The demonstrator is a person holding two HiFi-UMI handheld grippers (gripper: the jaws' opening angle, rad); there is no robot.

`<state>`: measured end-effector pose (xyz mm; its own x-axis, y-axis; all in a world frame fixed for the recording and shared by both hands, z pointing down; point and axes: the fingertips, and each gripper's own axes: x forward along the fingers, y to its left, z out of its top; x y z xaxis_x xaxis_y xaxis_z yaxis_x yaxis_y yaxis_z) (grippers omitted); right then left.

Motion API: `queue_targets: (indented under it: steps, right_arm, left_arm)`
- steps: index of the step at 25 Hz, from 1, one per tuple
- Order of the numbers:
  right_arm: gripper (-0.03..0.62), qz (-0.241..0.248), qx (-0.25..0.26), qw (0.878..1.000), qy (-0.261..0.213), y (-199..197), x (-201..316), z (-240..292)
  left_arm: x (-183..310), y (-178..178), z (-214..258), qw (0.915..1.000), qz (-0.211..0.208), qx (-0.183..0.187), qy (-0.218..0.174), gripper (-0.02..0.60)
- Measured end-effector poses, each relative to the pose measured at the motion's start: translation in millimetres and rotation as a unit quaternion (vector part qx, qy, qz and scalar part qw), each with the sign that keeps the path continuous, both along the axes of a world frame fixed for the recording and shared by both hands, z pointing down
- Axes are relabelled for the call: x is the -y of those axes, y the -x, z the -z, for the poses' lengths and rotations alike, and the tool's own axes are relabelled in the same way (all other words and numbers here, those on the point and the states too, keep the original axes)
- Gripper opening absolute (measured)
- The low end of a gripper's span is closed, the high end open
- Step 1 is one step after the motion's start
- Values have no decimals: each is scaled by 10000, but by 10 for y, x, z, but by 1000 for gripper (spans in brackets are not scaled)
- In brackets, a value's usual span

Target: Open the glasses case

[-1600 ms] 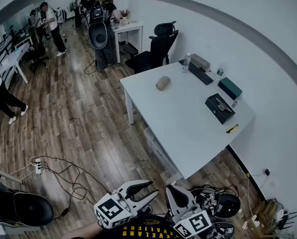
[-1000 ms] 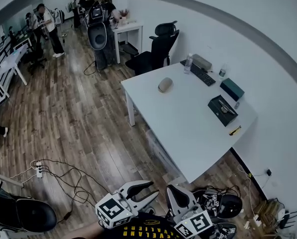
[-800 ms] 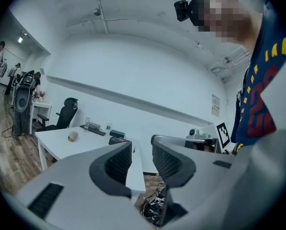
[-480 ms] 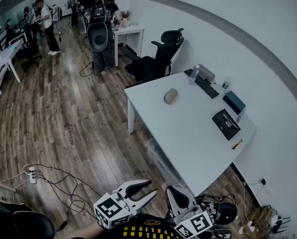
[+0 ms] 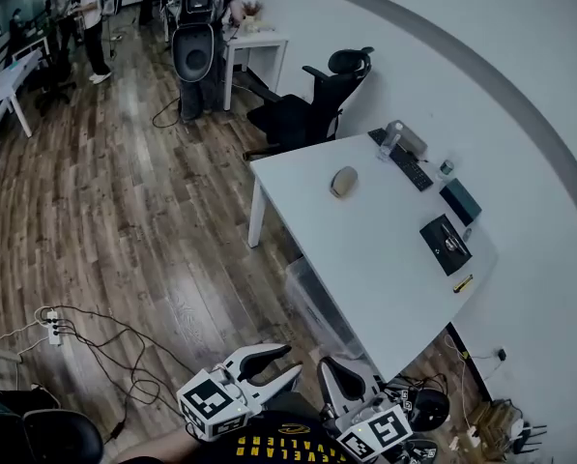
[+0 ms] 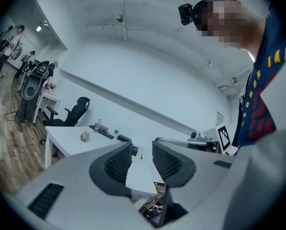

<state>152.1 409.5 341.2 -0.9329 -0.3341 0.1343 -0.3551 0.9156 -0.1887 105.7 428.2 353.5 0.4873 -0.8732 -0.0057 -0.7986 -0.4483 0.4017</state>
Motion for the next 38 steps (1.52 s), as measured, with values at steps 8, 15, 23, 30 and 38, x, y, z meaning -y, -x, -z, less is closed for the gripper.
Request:
queue_targets:
  steps: [8, 15, 23, 30, 38]
  right_arm:
    - [25, 158, -8, 9998, 89, 200, 123, -9]
    - [25, 519, 37, 9986, 96, 481, 288, -31]
    - [25, 592, 256, 9975, 300, 707, 807, -149]
    - [25, 385, 382, 9970, 557, 769, 1541, -232]
    - [25, 287, 608, 9942, 841, 836, 2202, -248]
  left_arm:
    - [76, 212, -9, 9998, 172, -41, -9, 146]
    - [215, 454, -2, 9986, 532, 63, 25, 146]
    - [678, 674, -118, 9972, 650, 316, 201, 144]
    - [1432, 639, -197, 9973, 270, 542, 412, 146]
    - [2072, 686, -231, 9937, 184, 838, 719, 145]
